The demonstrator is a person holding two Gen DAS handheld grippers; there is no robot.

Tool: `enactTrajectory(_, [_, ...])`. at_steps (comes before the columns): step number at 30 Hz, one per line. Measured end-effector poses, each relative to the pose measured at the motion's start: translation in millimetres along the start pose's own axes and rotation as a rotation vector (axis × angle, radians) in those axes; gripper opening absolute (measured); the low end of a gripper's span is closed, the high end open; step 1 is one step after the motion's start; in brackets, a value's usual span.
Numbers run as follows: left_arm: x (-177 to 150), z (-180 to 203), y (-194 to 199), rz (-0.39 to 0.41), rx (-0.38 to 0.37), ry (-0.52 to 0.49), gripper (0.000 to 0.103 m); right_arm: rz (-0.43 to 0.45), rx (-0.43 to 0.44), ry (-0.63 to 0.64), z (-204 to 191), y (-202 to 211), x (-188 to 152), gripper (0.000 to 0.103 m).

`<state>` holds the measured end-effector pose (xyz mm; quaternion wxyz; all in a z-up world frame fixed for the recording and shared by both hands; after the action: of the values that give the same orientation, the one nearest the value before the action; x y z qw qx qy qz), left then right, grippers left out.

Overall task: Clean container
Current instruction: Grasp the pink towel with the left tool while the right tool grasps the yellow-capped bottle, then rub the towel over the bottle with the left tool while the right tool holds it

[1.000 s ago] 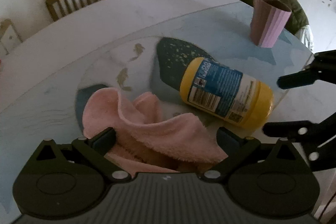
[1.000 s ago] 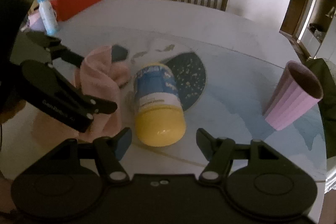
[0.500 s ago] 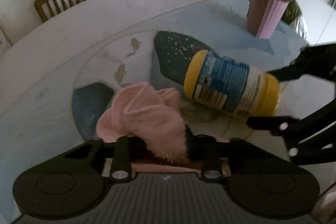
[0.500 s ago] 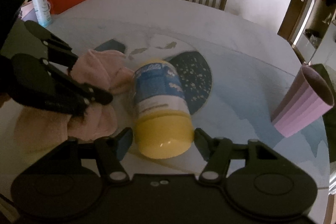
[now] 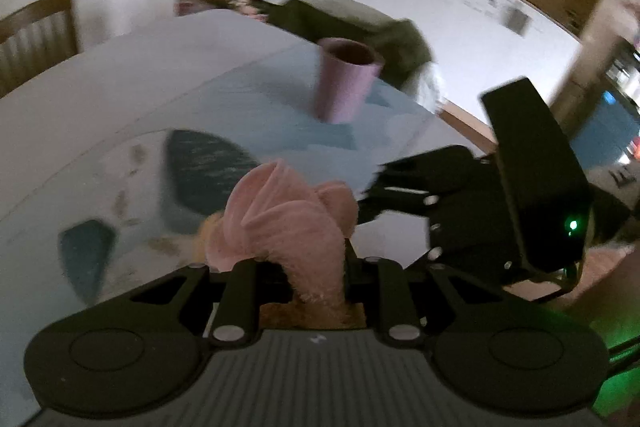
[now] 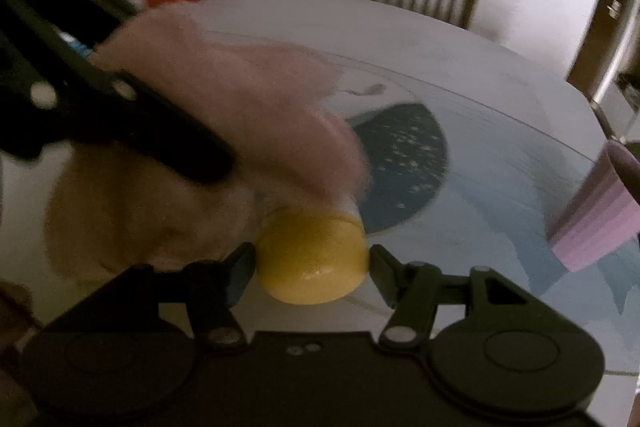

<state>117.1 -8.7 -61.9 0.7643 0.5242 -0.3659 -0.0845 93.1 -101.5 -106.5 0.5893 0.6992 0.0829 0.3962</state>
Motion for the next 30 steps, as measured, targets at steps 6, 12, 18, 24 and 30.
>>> enactTrajectory(6, [-1.1,-0.4,-28.8,-0.062,-0.011,-0.016,0.02,-0.014,0.042,0.037,-13.5,2.6,-4.0,0.061])
enactTrajectory(12, [-1.5,-17.6,-27.4,-0.05,0.021,0.038,0.02,-0.023,0.058,-0.002,-8.0,0.3,-2.9,0.06])
enactTrajectory(18, [-3.6,-53.1,-18.8,-0.025,0.057,0.142,0.02,-0.018,0.086,-0.045,-1.0,0.4,-2.0,0.06])
enactTrajectory(24, [-3.9,-69.3,-17.3,-0.009,0.093,0.169,0.02,-0.02,0.107,-0.063,0.1,0.7,-7.1,0.061])
enactTrajectory(30, [-10.1,-86.5,-24.7,-0.041,0.169,0.195,0.02,-0.025,0.118,-0.063,3.3,-2.8,-6.8,0.061])
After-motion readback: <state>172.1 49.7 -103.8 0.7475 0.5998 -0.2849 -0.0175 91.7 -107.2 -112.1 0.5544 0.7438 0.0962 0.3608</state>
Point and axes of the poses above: each gripper's, at about its wrist camera, not at the fingertips, and y roughly against the way its jaws point, z to its right, x to its top, the point moved 3 cm from there along -y, roughly the way its jaws point, and after that the axes turned 11 degrees about -z, right-handed, at the moved point
